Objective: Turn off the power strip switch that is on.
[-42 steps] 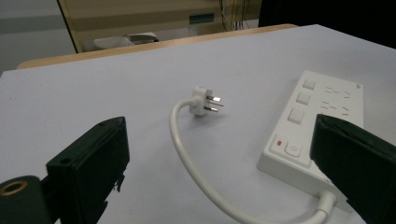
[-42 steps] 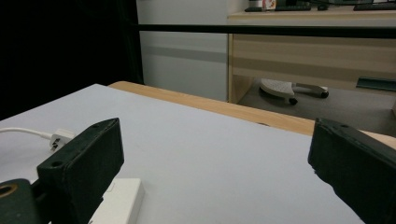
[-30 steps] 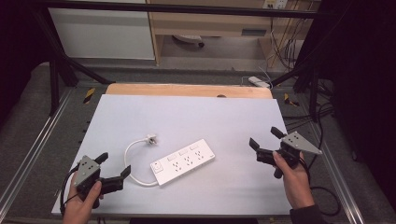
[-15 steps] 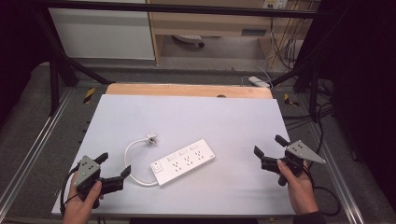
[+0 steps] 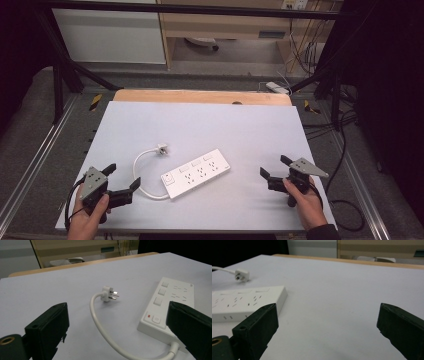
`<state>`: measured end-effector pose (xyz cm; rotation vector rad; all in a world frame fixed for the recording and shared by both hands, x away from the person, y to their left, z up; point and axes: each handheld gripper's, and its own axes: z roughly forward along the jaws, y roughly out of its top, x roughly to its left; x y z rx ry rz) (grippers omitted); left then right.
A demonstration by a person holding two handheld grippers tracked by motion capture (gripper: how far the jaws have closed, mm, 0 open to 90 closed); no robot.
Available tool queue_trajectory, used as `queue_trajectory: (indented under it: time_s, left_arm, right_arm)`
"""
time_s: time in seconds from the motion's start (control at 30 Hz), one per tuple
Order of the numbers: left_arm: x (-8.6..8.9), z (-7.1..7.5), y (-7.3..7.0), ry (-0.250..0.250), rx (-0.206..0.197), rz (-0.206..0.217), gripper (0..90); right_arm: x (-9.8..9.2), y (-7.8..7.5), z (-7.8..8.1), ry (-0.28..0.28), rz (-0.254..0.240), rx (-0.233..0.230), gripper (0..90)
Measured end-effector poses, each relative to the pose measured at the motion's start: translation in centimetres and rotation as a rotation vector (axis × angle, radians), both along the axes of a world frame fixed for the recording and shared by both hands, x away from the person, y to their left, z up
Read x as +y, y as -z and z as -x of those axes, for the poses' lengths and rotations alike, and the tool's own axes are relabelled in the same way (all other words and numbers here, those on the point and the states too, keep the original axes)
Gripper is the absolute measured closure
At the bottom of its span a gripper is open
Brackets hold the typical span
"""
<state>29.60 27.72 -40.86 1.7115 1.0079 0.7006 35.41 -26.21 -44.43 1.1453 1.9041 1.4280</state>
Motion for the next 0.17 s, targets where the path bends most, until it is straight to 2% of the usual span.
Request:
queue_trajectory:
  time_s: [0.1, 0.17]
  left_arm:
    - [0.0, 0.0, 0.0, 0.001, 0.001, -0.001, 4.6]
    - [0.0, 0.0, 0.0, 0.002, 0.000, -0.001, 4.6]
  right_arm:
    - [1.2, 0.3, -0.2, -0.032, 0.011, 0.012, 4.1]
    - [1.8, 0.6, -0.4, -0.058, 0.037, 0.026, 4.0]
